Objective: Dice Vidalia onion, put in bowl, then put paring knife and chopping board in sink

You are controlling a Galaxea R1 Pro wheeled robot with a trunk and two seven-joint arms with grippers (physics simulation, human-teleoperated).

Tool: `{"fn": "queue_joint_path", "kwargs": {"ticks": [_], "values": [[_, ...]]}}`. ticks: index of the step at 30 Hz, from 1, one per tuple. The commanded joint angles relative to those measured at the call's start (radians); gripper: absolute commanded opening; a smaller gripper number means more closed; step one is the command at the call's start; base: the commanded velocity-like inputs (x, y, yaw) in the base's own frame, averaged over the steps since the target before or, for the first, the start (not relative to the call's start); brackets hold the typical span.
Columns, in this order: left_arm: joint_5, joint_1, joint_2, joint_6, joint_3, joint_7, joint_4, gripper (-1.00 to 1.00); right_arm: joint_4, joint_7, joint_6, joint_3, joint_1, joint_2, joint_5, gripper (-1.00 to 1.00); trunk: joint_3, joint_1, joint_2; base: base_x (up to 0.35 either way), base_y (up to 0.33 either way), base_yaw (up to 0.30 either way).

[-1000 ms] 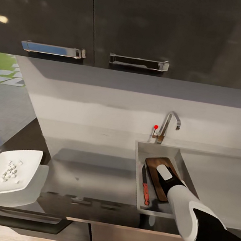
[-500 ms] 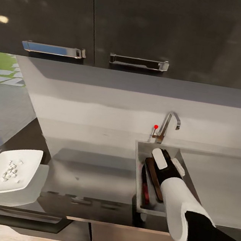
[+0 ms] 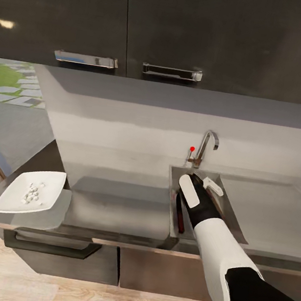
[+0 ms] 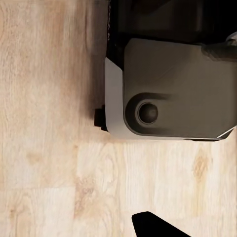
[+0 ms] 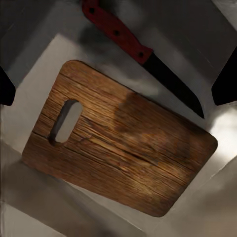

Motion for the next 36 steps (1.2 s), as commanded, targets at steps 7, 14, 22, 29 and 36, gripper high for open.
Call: {"fn": "queue_joint_path", "kwargs": {"ticks": [7, 14, 22, 29, 36], "values": [[0.007, -0.002, -0.001, -0.008, -0.003, 0.001, 0.005, 1.00, -0.001, 0.030, 0.013, 0.031, -0.001, 0.001, -0.004, 1.00, -0.002, 0.000, -0.002, -0.335, 0.000, 0.000], [0.007, -0.002, -0.001, -0.008, -0.003, 0.001, 0.005, 1.00, -0.001, 0.082, 0.012, 0.106, -0.001, -0.001, -0.001, 1.00, -0.002, 0.000, -0.002, -0.335, 0.000, 0.000], [0.007, -0.002, -0.001, -0.008, -0.003, 0.001, 0.005, 1.00, 0.008, 0.285, 0.004, 0.262, -0.001, -0.016, 0.009, 1.00, -0.002, 0.000, -0.002, -0.335, 0.000, 0.000], [0.007, -0.002, -0.001, -0.008, -0.003, 0.001, 0.005, 1.00, 0.041, 0.488, 0.003, 0.270, -0.001, -0.032, 0.142, 1.00, -0.002, 0.000, -0.002, -0.335, 0.000, 0.000], [0.007, -0.002, -0.001, -0.008, -0.003, 0.001, 0.005, 1.00, 0.077, 0.548, -0.004, 0.271, -0.001, -0.039, 0.176, 1.00, -0.002, 0.000, -0.002, -0.335, 0.000, 0.000]]}}
